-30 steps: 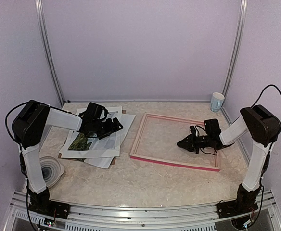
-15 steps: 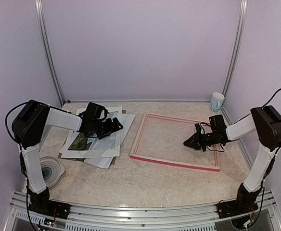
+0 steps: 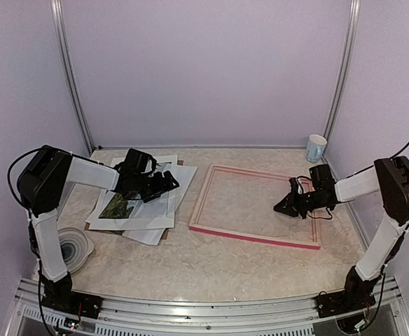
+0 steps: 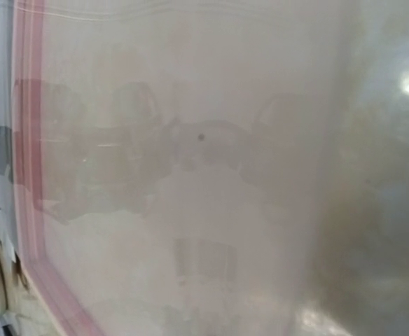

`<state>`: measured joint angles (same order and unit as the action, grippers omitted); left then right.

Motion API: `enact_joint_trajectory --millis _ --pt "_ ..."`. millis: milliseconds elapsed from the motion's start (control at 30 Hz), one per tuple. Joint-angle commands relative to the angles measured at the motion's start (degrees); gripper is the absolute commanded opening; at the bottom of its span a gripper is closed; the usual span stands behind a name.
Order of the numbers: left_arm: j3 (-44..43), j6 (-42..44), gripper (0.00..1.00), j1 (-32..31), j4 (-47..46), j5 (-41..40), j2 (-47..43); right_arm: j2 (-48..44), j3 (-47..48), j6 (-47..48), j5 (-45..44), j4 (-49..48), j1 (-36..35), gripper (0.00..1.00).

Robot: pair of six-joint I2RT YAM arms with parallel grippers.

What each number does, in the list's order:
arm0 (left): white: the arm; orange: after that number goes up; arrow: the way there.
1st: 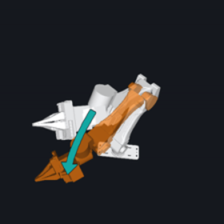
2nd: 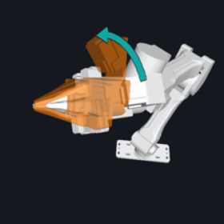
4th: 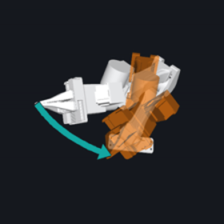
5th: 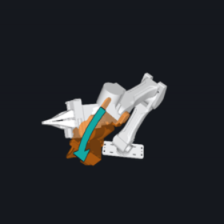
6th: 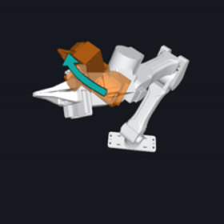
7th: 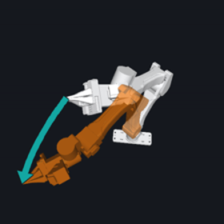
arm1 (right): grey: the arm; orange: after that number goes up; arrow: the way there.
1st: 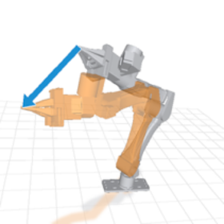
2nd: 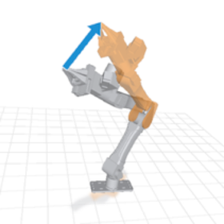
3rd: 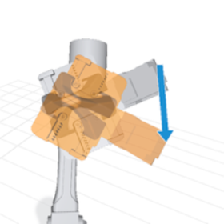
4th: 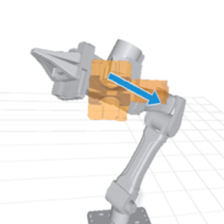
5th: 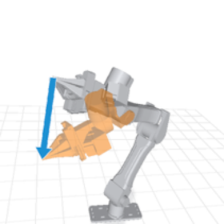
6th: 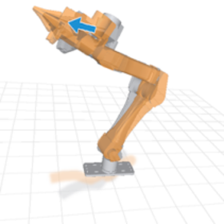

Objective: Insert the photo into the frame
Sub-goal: Place the glass panel at the frame body.

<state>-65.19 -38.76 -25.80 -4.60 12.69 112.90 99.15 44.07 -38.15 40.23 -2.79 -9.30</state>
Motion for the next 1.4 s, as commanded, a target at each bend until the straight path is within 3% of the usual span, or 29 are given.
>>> enact_joint_trajectory --millis 0,900,1367 --pt "-0.73 -0.52 0.95 0.05 1.41 0.89 -0.75 -2.24 -0.50 2.81 -1.90 3.59 1.74 0.06" --pt "-0.71 -0.35 0.95 -0.04 1.52 0.51 -0.58 -7.60 0.80 11.53 -4.45 15.41 6.42 0.07" --pt "-0.68 -0.23 0.95 0.05 1.52 0.49 -0.67 -13.38 -1.67 10.27 3.50 9.80 11.21 0.08"
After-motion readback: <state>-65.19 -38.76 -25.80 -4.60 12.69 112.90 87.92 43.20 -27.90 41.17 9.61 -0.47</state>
